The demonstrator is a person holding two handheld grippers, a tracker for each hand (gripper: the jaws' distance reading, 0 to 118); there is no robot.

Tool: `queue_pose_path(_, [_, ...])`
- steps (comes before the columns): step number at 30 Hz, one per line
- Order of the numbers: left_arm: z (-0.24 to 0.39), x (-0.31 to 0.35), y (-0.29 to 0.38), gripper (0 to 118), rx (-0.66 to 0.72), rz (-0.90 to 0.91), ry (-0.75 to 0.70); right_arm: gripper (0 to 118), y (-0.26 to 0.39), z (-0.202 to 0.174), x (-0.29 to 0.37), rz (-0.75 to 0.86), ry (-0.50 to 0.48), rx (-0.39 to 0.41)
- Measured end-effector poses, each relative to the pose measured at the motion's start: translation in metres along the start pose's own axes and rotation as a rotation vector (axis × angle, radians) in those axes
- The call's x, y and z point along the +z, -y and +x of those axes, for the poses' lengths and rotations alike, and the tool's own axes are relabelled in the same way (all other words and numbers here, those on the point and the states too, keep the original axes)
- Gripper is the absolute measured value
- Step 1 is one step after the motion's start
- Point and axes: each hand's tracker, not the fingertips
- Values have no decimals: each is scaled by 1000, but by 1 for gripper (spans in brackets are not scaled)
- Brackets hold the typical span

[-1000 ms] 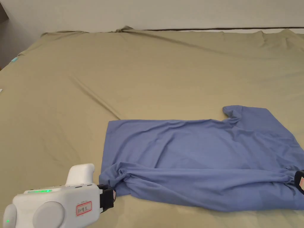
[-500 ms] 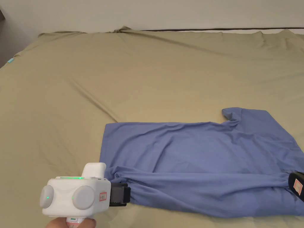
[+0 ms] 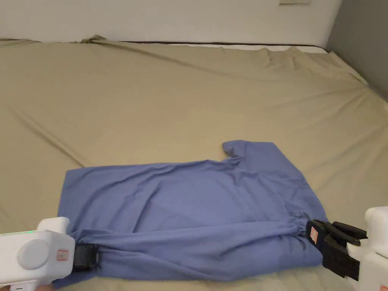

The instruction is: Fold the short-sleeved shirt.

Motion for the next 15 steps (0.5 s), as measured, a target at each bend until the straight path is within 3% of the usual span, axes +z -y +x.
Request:
queue_pose_path(2, [4, 18, 2, 6, -50, 31, -15, 6, -3, 23, -16, -51, 71, 33])
queue_pose_path(3, [4, 24, 0, 6, -73, 42, 58, 6, -2, 40, -28, -66, 80, 33])
queue_pose_path(6, [10, 44, 6, 6, 24, 23, 168, 6, -5, 87, -63, -167, 141, -34])
queue_pose_path(7, [10, 48, 7, 6, 34, 32, 186, 14, -5, 100, -75, -183, 121, -35])
queue_pose_path(8, [2, 49, 3, 6, 28, 36, 174, 56, -4, 110, -84, -208, 102, -47])
queue_pose_path(9, [2, 51, 3, 6, 20, 37, 161, 105, -2, 118, -93, -249, 100, -58])
queue_pose_path(10, [3, 53, 3, 6, 10, 33, 148, 118, 1, 125, -107, -327, 73, -80])
queue_pose_path(13, [0, 55, 2, 6, 14, 28, 171, 118, 12, 131, -135, -463, -1, -115])
queue_pose_path(15, [2, 54, 1, 6, 24, 24, 193, 115, 23, 118, -153, -497, 41, -51])
